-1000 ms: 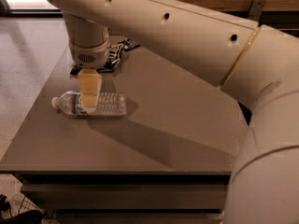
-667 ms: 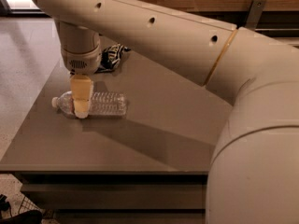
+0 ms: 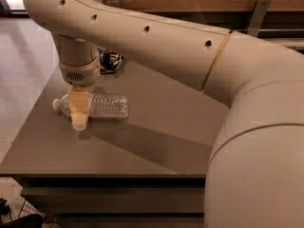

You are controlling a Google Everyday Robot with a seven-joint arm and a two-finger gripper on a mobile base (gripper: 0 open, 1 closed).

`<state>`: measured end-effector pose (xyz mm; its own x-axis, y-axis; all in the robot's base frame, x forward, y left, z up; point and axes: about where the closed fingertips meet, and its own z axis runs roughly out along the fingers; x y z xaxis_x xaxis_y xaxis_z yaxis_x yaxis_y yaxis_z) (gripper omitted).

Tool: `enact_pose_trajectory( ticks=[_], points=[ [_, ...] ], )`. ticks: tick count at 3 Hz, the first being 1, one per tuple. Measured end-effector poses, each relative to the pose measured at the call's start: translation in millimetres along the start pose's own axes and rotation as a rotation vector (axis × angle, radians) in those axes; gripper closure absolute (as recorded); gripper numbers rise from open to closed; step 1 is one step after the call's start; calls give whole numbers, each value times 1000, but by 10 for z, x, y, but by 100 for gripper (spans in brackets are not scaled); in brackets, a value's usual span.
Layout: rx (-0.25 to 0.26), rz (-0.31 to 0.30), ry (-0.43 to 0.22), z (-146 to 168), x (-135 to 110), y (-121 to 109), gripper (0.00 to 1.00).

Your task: Place water bottle upright

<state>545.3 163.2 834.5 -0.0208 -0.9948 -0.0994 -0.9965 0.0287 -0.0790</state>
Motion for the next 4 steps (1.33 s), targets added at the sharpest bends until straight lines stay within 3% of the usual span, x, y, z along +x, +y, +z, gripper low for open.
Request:
enact_pose_trajectory(
  ticks=[1,2,4],
  points=[
    [-21,34,43,136,74,50,12],
    [-15,59,70,164,116,69,42],
    [-15,58,66,136,103,61,88]
  ],
)
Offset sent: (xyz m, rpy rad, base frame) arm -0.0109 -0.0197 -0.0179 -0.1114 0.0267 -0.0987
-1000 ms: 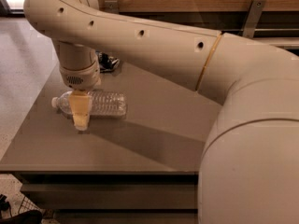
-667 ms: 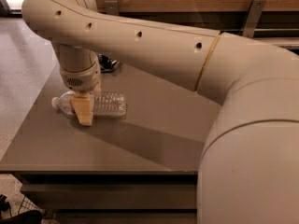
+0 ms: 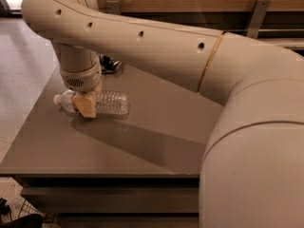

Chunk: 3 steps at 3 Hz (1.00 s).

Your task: Place water bottle upright

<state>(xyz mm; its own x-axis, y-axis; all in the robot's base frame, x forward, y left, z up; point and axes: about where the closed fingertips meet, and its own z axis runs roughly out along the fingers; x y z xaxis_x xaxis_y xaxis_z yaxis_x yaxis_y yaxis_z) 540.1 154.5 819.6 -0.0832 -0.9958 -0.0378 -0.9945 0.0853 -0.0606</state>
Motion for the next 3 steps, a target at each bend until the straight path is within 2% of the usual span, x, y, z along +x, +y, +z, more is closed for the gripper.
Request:
enact_pose_trajectory(
  ticks=[1,2,3],
  points=[
    [1,0,-2,4,-5,-2,100],
    [2,-6,-10,-22,2,-44,100],
    [25,-14,-120,-382,106,-192,100]
  ],
)
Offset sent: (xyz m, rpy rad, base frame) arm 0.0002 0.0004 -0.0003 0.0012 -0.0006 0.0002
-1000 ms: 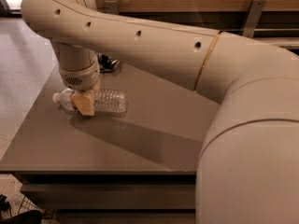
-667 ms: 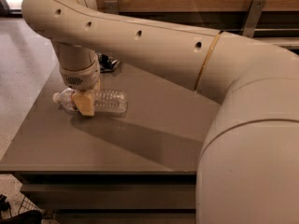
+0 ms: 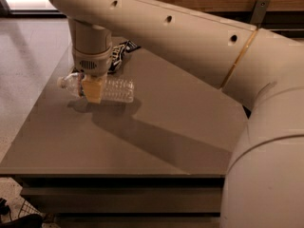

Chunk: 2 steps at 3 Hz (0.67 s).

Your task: Place water bottle upright

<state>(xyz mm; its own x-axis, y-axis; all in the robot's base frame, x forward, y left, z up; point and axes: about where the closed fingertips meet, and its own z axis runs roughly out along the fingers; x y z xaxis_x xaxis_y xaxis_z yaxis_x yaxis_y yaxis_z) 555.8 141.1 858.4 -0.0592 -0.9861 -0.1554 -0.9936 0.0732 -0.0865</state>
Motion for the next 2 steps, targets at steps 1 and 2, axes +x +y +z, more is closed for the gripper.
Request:
enact_pose_trajectory(
  ticks=[1,2],
  points=[
    [4,-24,-135,-320,2,-190,100],
    [11,-48,-329,-455,40,-321,100]
  ],
)
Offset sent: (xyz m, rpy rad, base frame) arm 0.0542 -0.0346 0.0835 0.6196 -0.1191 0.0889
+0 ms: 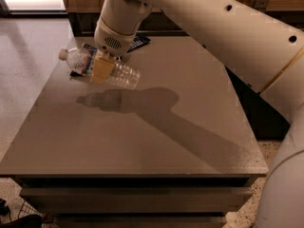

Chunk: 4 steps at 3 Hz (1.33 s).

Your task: Place water bottle upright

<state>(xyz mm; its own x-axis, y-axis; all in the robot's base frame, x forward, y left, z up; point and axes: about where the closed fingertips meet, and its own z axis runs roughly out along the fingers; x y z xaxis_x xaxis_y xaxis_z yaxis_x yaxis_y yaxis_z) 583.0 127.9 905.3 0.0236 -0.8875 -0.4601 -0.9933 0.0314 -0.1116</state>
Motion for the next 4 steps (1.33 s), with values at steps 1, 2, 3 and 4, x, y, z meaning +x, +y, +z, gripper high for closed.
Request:
enact_pose_trajectory(
  ticks=[1,2,3,4],
  points=[
    [44,1,-199,-139,-4,-67,100],
    [101,21,-434,-178,-29,-55,100],
    [137,52,-643,-153,-106,-7,100],
    [138,108,-813,-111,-226,30,100]
  ],
)
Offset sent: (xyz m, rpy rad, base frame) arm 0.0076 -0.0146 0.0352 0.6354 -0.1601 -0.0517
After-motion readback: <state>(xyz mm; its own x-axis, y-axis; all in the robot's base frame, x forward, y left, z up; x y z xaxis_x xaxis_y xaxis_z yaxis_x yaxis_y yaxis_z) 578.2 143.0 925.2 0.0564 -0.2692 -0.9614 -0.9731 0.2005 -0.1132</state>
